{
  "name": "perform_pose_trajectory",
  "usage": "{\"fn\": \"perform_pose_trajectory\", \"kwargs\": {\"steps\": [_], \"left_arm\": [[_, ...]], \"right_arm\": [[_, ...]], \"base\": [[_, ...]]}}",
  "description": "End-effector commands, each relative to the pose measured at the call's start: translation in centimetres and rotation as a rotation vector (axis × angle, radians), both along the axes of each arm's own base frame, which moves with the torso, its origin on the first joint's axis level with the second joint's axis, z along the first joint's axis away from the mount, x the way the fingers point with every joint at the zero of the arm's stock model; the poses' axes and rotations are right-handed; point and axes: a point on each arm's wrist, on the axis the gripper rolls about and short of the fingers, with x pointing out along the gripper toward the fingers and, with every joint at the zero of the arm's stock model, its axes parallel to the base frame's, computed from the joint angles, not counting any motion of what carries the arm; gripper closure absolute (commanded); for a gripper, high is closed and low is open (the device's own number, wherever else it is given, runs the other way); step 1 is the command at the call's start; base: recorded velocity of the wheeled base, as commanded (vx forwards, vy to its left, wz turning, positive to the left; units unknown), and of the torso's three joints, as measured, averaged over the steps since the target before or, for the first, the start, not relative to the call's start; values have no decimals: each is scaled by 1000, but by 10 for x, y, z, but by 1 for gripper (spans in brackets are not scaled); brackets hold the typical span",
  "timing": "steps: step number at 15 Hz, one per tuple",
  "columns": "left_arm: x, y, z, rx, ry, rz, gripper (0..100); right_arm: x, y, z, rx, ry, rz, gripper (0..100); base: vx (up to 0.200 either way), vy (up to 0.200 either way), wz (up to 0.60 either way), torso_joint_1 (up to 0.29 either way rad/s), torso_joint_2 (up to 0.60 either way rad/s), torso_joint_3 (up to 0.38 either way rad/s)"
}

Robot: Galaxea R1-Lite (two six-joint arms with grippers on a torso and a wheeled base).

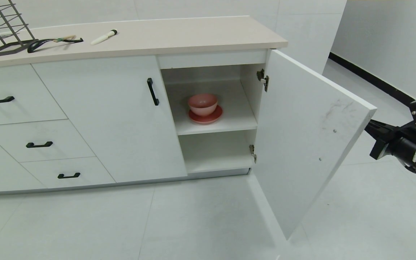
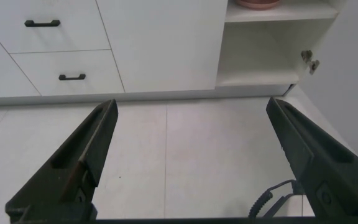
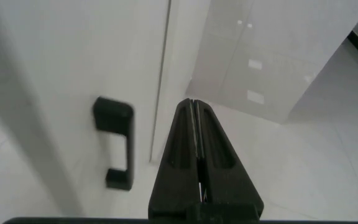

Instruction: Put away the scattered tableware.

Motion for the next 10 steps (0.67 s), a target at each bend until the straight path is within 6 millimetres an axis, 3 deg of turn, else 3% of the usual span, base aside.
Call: {"fn": "perform_pose_trajectory", "kwargs": {"steps": [1, 5, 10], "left_arm": [[0, 0, 0, -1, -1, 1, 0], [0, 0, 0, -2, -1, 2, 0], [0, 0, 0, -11, -1, 2, 0]], "right_arm": [[25, 0, -12, -6, 24, 20, 100], [39, 2, -15, -59, -6, 103, 100], [27, 6, -11, -74, -19, 186, 100]], "base": [[0, 0, 0, 0, 0, 0], [0, 0, 0, 0, 0, 0], [0, 0, 0, 0, 0, 0]]}}
